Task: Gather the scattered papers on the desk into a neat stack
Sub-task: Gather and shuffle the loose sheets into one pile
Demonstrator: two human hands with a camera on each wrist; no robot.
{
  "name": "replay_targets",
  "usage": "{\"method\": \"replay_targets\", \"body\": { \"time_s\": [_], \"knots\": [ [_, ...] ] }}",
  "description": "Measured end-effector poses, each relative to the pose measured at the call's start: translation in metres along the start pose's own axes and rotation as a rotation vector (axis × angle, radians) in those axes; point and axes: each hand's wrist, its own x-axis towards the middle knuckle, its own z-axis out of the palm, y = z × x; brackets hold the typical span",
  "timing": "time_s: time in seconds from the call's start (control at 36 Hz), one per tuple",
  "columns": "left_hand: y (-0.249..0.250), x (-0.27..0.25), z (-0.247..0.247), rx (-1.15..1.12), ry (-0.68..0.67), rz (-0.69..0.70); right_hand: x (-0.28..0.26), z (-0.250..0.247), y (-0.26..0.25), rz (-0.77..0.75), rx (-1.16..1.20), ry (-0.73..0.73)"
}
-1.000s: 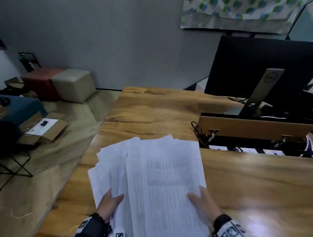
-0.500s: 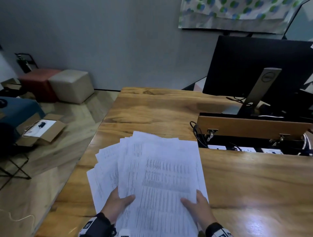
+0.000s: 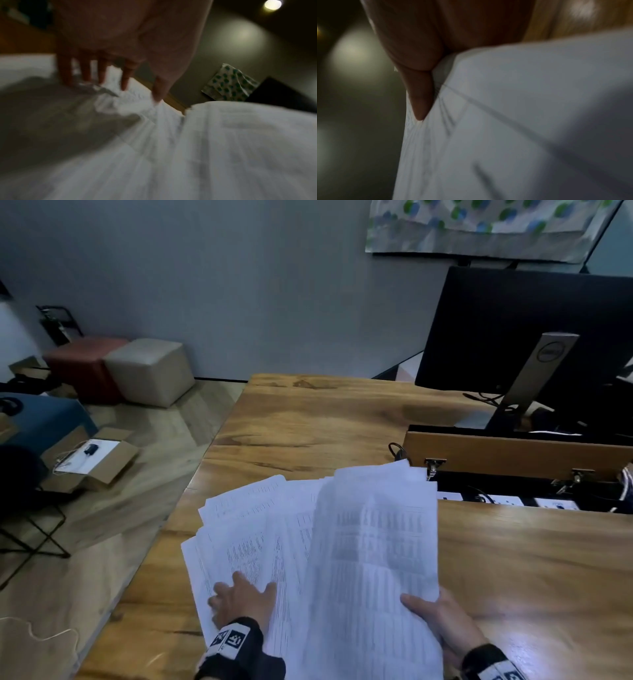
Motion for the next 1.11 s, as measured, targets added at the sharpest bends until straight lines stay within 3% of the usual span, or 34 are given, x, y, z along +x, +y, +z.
{"method": "replay_targets", "body": {
  "time_s": [0.14,0.42,0.56,0.69,0.86,1.11],
  "knots": [
    [-0.006,0.004,0.01,0.171,0.041,-0.09,-0.014,-0.02,-0.01,-0.039,-0.001,0.023],
    [0.004,0.009,0.011,0.214,0.062,-0.077,-0.026,-0.024,-0.013,-0.072,-0.013,0.043],
    [0.004,0.007,0.012,0.111,0.033,-0.065,-0.025,-0.023,-0.011,-0.068,-0.008,0.056],
    [0.0,0.01,0.008,-0.063,-0.064,0.008,-0.022,-0.023,-0.01,-0.067,0.005,0.053],
    [-0.007,0.006,0.005,-0.262,-0.018,0.071,-0.015,-0.027,-0.001,-0.049,-0.011,0.043],
    [-0.007,-0.006,-0.017,-0.221,0.074,0.262,-0.015,-0.023,0.003,-0.034,0.006,0.056]
  ]
}}
